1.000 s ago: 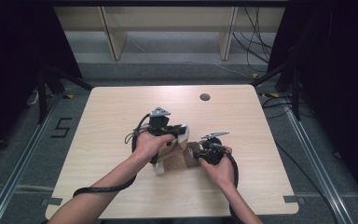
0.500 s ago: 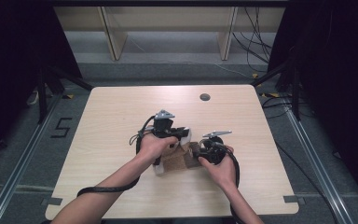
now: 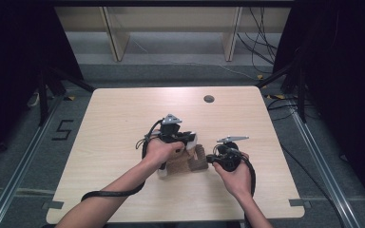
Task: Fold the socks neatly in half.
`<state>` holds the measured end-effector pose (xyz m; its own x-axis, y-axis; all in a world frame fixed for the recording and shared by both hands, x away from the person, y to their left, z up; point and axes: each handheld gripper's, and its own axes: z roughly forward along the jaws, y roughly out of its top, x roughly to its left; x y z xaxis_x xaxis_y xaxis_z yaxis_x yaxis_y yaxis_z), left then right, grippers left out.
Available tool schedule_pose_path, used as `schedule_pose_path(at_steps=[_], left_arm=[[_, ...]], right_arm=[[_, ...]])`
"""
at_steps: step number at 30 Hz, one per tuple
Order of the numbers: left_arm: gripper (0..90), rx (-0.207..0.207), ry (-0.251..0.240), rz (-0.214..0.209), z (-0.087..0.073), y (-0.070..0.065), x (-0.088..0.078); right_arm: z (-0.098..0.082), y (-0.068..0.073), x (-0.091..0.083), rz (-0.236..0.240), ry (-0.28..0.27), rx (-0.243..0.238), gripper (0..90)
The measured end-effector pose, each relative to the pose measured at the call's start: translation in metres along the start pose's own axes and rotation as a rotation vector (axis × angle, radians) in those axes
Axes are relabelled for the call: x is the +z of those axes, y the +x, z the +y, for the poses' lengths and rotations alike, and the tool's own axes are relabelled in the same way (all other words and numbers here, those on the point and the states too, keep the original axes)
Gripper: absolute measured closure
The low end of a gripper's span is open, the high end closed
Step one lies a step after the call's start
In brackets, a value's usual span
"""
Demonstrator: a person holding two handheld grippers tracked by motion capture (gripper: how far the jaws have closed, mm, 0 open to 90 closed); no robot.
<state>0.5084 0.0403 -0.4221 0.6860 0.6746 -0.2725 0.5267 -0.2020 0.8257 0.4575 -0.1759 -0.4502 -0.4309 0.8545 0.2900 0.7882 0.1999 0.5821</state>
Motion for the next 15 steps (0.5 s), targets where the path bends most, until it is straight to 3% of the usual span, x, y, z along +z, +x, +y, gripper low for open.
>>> schedule_pose_path(at_steps=[1,5,8,9,13,14,15], left_arm=[[79.6,0.005,0.003,0.001,0.000,0.000,0.001],[79.4,0.011,0.009,0.001,-0.003,-0.003,0.006],[79.3,0.017,0.017,-0.001,-0.007,-0.005,0.011],[79.3,0.014,0.019,0.003,-0.008,-0.006,0.012],[79.3,0.032,0.034,0.001,-0.012,-0.008,0.017],[79.3,0.025,0.027,0.007,-0.012,-0.010,0.019],[79.3,0.030,0.029,0.008,-0.013,-0.011,0.020]], right_arm=[[-0.002,-0.003,0.000,-0.011,-0.005,-0.023,86.2],[-0.008,-0.005,-0.003,-0.012,-0.009,-0.016,85.2],[-0.012,-0.004,-0.006,-0.020,-0.008,-0.011,82.8],[-0.014,-0.001,-0.007,-0.003,-0.004,0.016,82.7],[-0.015,-0.004,-0.008,-0.021,-0.001,-0.024,82.2],[-0.017,-0.003,-0.008,-0.013,-0.022,-0.020,82.1],[-0.017,-0.004,-0.009,-0.014,0.000,-0.012,82.1]])
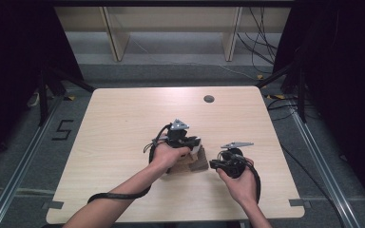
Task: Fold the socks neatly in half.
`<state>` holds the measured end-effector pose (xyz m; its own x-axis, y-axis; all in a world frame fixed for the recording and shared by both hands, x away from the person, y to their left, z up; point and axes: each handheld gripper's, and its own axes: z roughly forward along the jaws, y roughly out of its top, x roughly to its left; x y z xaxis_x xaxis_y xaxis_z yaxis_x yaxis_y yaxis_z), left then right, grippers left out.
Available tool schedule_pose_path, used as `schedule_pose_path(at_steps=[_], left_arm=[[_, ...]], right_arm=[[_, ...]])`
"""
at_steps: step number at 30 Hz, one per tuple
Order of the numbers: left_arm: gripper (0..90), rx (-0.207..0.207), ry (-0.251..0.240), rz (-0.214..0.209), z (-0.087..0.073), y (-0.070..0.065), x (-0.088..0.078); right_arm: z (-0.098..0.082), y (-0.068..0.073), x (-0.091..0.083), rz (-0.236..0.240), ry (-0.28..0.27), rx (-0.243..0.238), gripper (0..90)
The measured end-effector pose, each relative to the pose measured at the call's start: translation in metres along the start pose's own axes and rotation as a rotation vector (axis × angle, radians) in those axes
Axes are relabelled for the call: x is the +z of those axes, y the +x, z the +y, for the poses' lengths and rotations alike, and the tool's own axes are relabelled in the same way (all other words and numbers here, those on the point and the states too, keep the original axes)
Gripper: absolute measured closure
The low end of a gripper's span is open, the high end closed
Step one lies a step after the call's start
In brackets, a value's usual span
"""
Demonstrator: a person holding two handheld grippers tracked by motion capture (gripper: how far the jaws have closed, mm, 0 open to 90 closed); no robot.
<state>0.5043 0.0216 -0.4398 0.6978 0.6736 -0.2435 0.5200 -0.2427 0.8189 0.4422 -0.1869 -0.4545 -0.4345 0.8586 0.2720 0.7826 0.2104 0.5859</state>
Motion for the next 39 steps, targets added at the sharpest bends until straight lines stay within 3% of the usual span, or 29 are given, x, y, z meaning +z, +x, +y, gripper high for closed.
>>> schedule_pose_path(at_steps=[1,2,3,5,7,8,13,14,15,16,17,19,20,22,23,25,27,30,31,33,36,37,38,39], left_arm=[[79.2,0.004,0.001,0.001,-0.001,-0.001,0.001],[79.2,0.009,0.001,0.002,-0.001,-0.001,0.003],[79.1,0.024,0.015,0.006,-0.003,-0.002,0.003],[78.9,0.018,0.006,0.002,-0.004,-0.003,0.006],[78.7,0.021,0.006,0.014,-0.005,-0.004,0.007],[78.6,0.034,0.014,0.014,-0.006,-0.005,0.007],[77.6,0.040,0.005,0.012,-0.007,-0.008,0.011],[77.2,0.046,0.007,0.015,-0.007,-0.008,0.012],[76.8,0.056,0.017,0.015,-0.008,-0.008,0.012],[76.1,0.054,0.008,0.020,-0.008,-0.009,0.013],[75.4,0.066,0.016,0.020,-0.009,-0.009,0.013],[74.3,0.069,0.020,0.005,-0.009,-0.009,0.014],[73.9,0.071,0.020,0.015,-0.009,-0.010,0.013],[72.7,0.068,0.018,0.016,-0.009,-0.011,0.014],[72.1,0.057,0.007,0.017,-0.010,-0.013,0.014],[71.0,0.073,0.015,0.007,-0.010,-0.013,0.014],[69.7,0.064,-0.001,-0.001,-0.009,-0.015,0.014],[67.2,0.071,0.000,-0.004,-0.009,-0.015,0.012],[65.9,0.060,-0.009,-0.019,-0.009,-0.015,0.012],[63.5,0.049,-0.021,-0.003,-0.007,-0.017,0.010],[61.3,0.040,-0.035,-0.022,-0.005,-0.018,0.005],[60.5,0.038,-0.038,-0.022,-0.004,-0.018,0.004],[59.7,0.033,-0.044,-0.035,-0.003,-0.019,0.002],[58.5,0.035,-0.050,-0.036,-0.002,-0.020,0.000]], right_arm=[[0.000,-0.001,0.000,-0.013,0.006,0.004,82.0],[-0.001,-0.004,0.001,0.010,-0.030,-0.040,81.8],[-0.002,-0.001,-0.002,0.000,-0.001,0.005,81.7],[-0.002,-0.004,-0.001,-0.016,0.000,-0.009,81.4],[-0.003,-0.005,-0.001,-0.001,-0.024,-0.017,81.2],[-0.004,-0.004,-0.002,-0.014,0.004,0.011,81.1],[-0.005,-0.003,-0.003,-0.002,-0.018,0.019,80.7],[-0.005,-0.007,-0.001,-0.005,-0.043,-0.025,80.5],[-0.005,-0.006,-0.003,-0.019,-0.001,0.003,80.3],[-0.005,-0.005,-0.003,-0.021,0.001,0.014,80.1],[-0.005,-0.009,-0.002,0.000,-0.031,-0.029,79.9],[-0.006,-0.008,-0.002,-0.002,-0.024,-0.012,79.8],[-0.006,-0.006,-0.004,-0.007,-0.001,0.021,79.6],[-0.006,-0.006,-0.004,-0.009,-0.003,0.016,79.4],[-0.006,-0.009,-0.002,-0.003,-0.030,-0.027,79.4],[-0.007,-0.009,-0.001,-0.002,-0.051,-0.022,79.3],[-0.007,-0.006,-0.003,-0.005,-0.021,0.024,79.3],[-0.005,-0.006,-0.004,-0.014,-0.004,0.018,79.2],[-0.005,-0.009,-0.003,-0.006,-0.036,-0.034,79.2],[-0.004,-0.009,-0.004,-0.006,-0.039,-0.034,79.1],[-0.003,-0.010,-0.002,-0.008,-0.055,-0.030,79.2],[-0.002,-0.009,-0.005,-0.022,-0.010,-0.004,79.2],[-0.002,-0.009,-0.005,-0.028,-0.004,0.010,79.2],[-0.002,-0.008,-0.004,-0.015,-0.034,0.009,79.2]])
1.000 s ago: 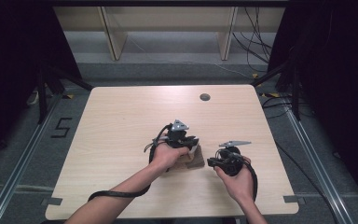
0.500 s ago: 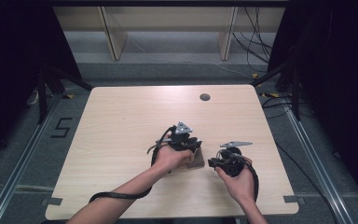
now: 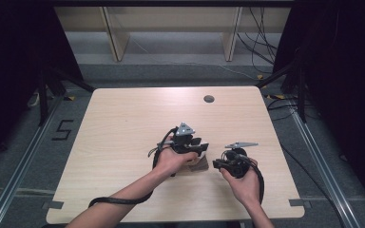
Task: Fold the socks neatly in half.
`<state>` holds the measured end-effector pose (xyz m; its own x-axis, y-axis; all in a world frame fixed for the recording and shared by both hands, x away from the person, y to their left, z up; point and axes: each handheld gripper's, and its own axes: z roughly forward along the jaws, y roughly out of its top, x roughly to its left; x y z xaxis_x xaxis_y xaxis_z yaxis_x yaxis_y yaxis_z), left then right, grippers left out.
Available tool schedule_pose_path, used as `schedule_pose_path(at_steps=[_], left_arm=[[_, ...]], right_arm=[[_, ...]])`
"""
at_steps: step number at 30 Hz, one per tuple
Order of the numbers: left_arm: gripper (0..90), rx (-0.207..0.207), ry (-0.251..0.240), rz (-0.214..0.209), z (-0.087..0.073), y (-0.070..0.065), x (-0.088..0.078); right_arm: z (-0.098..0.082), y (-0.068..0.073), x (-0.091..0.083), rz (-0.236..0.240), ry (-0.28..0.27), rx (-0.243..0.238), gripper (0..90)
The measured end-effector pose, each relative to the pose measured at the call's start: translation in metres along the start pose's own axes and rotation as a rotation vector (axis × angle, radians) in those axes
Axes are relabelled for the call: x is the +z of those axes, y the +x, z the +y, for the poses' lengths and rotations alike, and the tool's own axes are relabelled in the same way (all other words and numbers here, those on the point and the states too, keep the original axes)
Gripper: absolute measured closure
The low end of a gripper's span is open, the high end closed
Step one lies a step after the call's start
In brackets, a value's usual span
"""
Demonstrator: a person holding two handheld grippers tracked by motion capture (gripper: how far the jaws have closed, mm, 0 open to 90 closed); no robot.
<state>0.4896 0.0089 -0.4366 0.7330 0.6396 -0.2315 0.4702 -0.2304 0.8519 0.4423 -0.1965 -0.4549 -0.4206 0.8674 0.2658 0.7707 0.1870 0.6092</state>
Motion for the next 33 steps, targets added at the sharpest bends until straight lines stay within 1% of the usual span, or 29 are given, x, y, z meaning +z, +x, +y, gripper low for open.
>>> schedule_pose_path(at_steps=[1,2,3,4,6,7,8,9,10,12,13,14,15,16,17,18,19,20,21,22,23,24,27,28,29,30,31,32,33], left_arm=[[57.6,-0.003,-0.004,-0.003,0.001,-0.001,-0.003],[57.0,-0.004,-0.011,-0.007,0.003,-0.001,-0.005],[56.6,-0.006,-0.022,-0.010,0.004,-0.001,-0.008],[56.4,-0.009,-0.034,-0.011,0.007,-0.001,-0.013],[56.4,-0.004,-0.052,-0.012,0.010,0.001,-0.020],[56.6,0.003,-0.065,-0.010,0.012,0.003,-0.026],[57.4,0.004,-0.073,0.003,0.014,0.005,-0.029],[58.6,0.006,-0.074,0.022,0.015,0.007,-0.034],[60.6,0.014,-0.080,0.051,0.015,0.012,-0.039],[65.1,0.022,-0.064,0.105,0.013,0.020,-0.043],[67.3,0.028,-0.026,0.135,0.011,0.026,-0.044],[68.8,0.018,-0.008,0.151,0.008,0.032,-0.043],[69.9,0.010,0.021,0.161,0.004,0.037,-0.042],[70.8,0.018,0.052,0.172,-0.001,0.041,-0.040],[71.5,0.020,0.077,0.173,-0.005,0.044,-0.038],[71.7,0.021,0.104,0.166,-0.009,0.045,-0.036],[71.7,0.016,0.123,0.161,-0.012,0.045,-0.032],[71.7,0.013,0.145,0.149,-0.015,0.045,-0.030],[71.7,0.018,0.156,0.148,-0.018,0.044,-0.027],[71.6,0.026,0.163,0.135,-0.020,0.042,-0.024],[71.7,0.030,0.165,0.138,-0.022,0.039,-0.022],[71.9,0.040,0.170,0.126,-0.024,0.037,-0.019],[71.6,0.062,0.178,0.119,-0.027,0.031,-0.015],[71.3,0.066,0.178,0.126,-0.029,0.029,-0.014],[71.0,0.068,0.176,0.124,-0.031,0.028,-0.013],[70.6,0.079,0.179,0.135,-0.033,0.027,-0.012],[70.2,0.082,0.175,0.134,-0.035,0.026,-0.011],[69.9,0.089,0.177,0.139,-0.037,0.025,-0.010],[69.7,0.095,0.175,0.142,-0.039,0.025,-0.010]], right_arm=[[0.001,-0.001,0.000,-0.005,0.018,0.003,79.2],[0.001,-0.002,0.001,-0.005,0.003,-0.029,79.2],[0.001,-0.002,0.000,0.006,-0.007,-0.028,79.3],[0.001,-0.003,0.001,0.001,-0.022,-0.032,79.2],[0.002,-0.004,0.000,0.003,-0.022,-0.037,79.2],[0.002,-0.002,-0.002,-0.012,0.020,-0.007,79.2],[0.002,-0.002,-0.002,-0.011,0.012,-0.002,79.3],[0.002,-0.004,-0.002,0.002,-0.006,-0.027,79.3],[0.001,-0.004,-0.001,-0.001,-0.020,-0.023,79.4],[0.000,-0.005,-0.001,-0.005,0.000,-0.027,79.5],[0.000,-0.004,-0.003,-0.018,0.020,-0.010,79.5],[-0.001,-0.003,-0.002,-0.010,0.023,0.015,79.5],[-0.002,-0.004,0.000,-0.007,0.007,0.010,79.5],[-0.002,-0.005,0.000,-0.013,0.030,0.000,79.5],[-0.003,-0.005,0.003,0.017,0.007,0.003,79.5],[-0.003,-0.007,0.004,0.050,0.000,-0.008,79.5],[-0.003,-0.008,0.005,0.053,-0.001,-0.024,79.5],[-0.003,-0.008,0.005,0.042,-0.001,-0.028,79.5],[-0.003,-0.007,0.005,0.059,0.007,-0.015,79.5],[-0.003,-0.007,0.006,0.060,0.006,-0.017,79.4],[-0.003,-0.007,0.006,0.060,0.007,-0.015,79.5],[-0.003,-0.007,0.006,0.058,0.006,-0.012,79.4],[-0.003,-0.009,0.006,0.058,-0.002,-0.028,79.4],[-0.004,-0.007,0.004,0.057,0.016,0.008,79.4],[-0.003,-0.009,0.005,0.058,-0.002,-0.027,79.3],[-0.003,-0.006,0.003,0.054,0.012,0.010,79.3],[-0.003,-0.007,0.004,0.053,-0.002,-0.006,79.3],[-0.003,-0.006,0.003,0.057,0.003,0.005,79.3],[-0.003,-0.007,0.004,0.056,-0.001,-0.003,79.3]])
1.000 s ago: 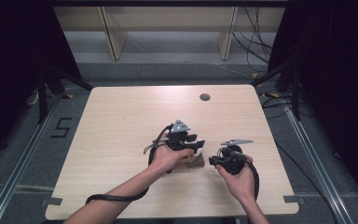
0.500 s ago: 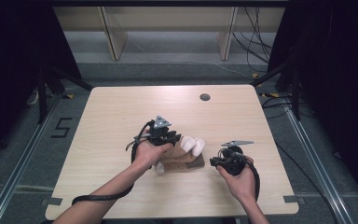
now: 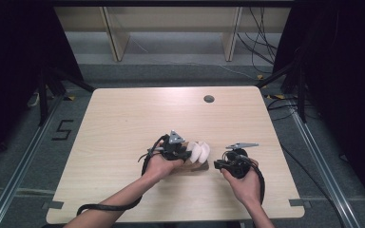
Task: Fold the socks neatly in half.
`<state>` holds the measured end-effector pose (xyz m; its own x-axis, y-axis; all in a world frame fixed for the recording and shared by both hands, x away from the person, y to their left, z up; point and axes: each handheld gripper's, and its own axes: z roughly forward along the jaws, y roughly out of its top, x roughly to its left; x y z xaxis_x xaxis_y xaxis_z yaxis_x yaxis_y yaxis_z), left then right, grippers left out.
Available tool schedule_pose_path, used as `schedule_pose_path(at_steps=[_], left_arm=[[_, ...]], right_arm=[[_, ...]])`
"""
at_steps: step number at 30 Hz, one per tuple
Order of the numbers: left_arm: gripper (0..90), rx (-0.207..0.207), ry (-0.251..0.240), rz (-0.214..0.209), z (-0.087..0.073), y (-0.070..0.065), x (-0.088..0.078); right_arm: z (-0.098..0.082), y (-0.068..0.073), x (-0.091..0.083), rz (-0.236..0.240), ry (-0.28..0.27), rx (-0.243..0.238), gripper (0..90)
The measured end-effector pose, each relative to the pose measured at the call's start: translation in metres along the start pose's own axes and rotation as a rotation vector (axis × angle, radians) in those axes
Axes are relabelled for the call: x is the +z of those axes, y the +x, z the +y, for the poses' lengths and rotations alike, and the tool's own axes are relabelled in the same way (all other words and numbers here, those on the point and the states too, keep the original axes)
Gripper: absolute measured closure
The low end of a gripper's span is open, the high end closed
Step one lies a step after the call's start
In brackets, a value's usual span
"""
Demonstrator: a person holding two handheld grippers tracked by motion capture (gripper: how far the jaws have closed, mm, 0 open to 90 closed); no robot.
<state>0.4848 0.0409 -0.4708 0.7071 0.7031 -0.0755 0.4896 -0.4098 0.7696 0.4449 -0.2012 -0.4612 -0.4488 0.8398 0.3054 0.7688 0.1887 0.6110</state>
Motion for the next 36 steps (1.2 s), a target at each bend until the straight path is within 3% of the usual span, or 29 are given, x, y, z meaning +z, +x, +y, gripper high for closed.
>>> schedule_pose_path(at_steps=[3,5,6,10,12,14,15,17,18,21,22,25,28,31,34,36], left_arm=[[69.4,0.013,-0.005,0.007,-0.002,-0.001,0.001],[69.2,0.023,-0.006,0.010,-0.003,-0.001,0.001],[69.0,0.023,-0.007,0.009,-0.004,-0.001,0.001],[64.6,-0.015,-0.039,-0.002,-0.001,0.000,-0.003],[60.7,-0.004,-0.066,-0.002,0.002,0.000,-0.011],[60.2,0.008,-0.090,-0.007,0.005,-0.001,-0.022],[61.0,0.013,-0.097,-0.007,0.004,-0.001,-0.028],[64.4,0.027,-0.082,0.006,0.002,0.000,-0.037],[66.3,0.032,-0.074,0.007,0.001,0.001,-0.040],[70.0,0.020,-0.069,0.022,-0.008,0.006,-0.050],[71.2,0.016,-0.056,0.031,-0.011,0.009,-0.052],[74.7,0.001,-0.021,0.014,-0.023,0.014,-0.051],[75.0,0.012,0.010,0.002,-0.033,0.012,-0.045],[74.6,0.030,0.006,0.010,-0.037,0.010,-0.040],[73.8,0.002,-0.012,0.001,-0.037,0.010,-0.040],[71.7,0.006,-0.018,-0.015,-0.037,0.013,-0.042]], right_arm=[[0.000,-0.002,0.002,-0.004,-0.009,-0.031,79.3],[-0.001,-0.001,0.003,0.002,-0.013,-0.014,79.3],[-0.001,0.000,0.002,0.007,0.012,0.004,79.3],[0.000,0.002,0.001,0.002,0.018,0.012,79.2],[0.000,0.002,0.001,0.004,0.011,0.013,79.2],[0.001,-0.001,0.001,0.001,-0.019,-0.029,79.1],[0.001,0.001,0.000,0.002,-0.010,-0.003,79.2],[0.002,0.001,-0.002,0.006,-0.007,0.011,79.2],[0.002,0.000,-0.002,-0.002,-0.016,-0.004,79.2],[0.002,-0.002,-0.002,0.001,-0.022,-0.020,79.1],[0.001,-0.002,-0.002,0.005,-0.016,-0.004,79.1],[0.000,-0.002,-0.002,-0.005,-0.002,0.016,79.1],[-0.001,-0.003,-0.001,-0.004,-0.013,0.009,79.1],[0.000,-0.003,-0.001,-0.001,-0.012,0.010,79.1],[-0.001,-0.003,-0.001,-0.001,-0.012,0.012,78.9],[-0.001,-0.003,-0.001,0.002,-0.014,0.008,78.6]])
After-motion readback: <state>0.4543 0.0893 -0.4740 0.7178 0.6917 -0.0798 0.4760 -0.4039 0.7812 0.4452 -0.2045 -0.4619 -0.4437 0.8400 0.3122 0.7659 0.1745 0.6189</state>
